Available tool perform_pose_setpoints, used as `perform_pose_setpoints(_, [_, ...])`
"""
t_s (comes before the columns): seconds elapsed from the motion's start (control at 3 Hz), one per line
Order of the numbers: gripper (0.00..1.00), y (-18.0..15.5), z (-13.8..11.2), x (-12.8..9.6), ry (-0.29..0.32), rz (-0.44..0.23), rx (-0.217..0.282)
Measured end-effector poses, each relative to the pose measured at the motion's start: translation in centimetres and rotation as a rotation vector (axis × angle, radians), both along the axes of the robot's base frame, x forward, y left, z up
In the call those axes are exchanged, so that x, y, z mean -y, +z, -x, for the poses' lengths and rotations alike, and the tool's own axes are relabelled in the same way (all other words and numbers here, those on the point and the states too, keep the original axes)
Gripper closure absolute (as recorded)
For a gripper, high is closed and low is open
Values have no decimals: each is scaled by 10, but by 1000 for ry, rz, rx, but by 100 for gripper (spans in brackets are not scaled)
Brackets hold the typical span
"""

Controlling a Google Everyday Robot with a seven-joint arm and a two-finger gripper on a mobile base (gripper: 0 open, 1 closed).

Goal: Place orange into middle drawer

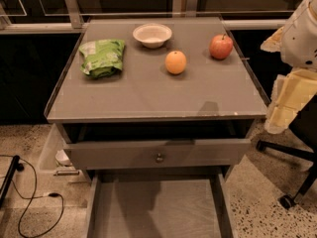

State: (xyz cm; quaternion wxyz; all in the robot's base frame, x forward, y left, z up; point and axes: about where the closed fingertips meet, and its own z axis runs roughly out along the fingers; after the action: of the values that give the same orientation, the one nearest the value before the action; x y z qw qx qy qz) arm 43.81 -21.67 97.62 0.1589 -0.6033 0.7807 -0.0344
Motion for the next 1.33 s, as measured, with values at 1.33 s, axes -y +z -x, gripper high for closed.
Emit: perform_pose_setpoints(1.33, [0,-3,-37,-5,41,-164,171])
